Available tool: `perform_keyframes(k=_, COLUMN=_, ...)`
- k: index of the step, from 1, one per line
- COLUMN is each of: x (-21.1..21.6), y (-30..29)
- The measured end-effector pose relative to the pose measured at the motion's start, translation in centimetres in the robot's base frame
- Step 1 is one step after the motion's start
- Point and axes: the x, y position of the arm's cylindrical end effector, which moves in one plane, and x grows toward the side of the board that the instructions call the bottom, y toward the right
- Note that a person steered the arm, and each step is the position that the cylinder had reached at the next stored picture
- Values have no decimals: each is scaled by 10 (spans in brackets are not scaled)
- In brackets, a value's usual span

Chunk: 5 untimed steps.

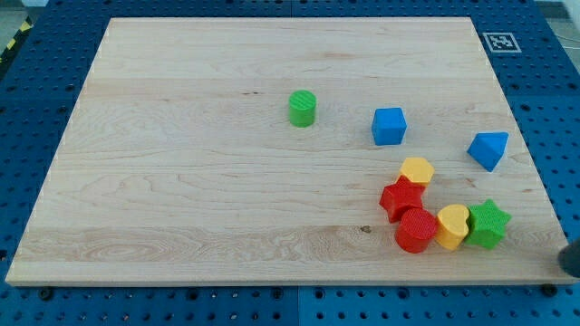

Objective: Place the green star to the right of the blue cube

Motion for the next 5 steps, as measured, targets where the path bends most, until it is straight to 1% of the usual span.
perform_keyframes(k=2, x=0, y=-11)
perform_keyframes(k=3, x=0, y=-29)
perform_keyframes(k=5, x=0, y=-31)
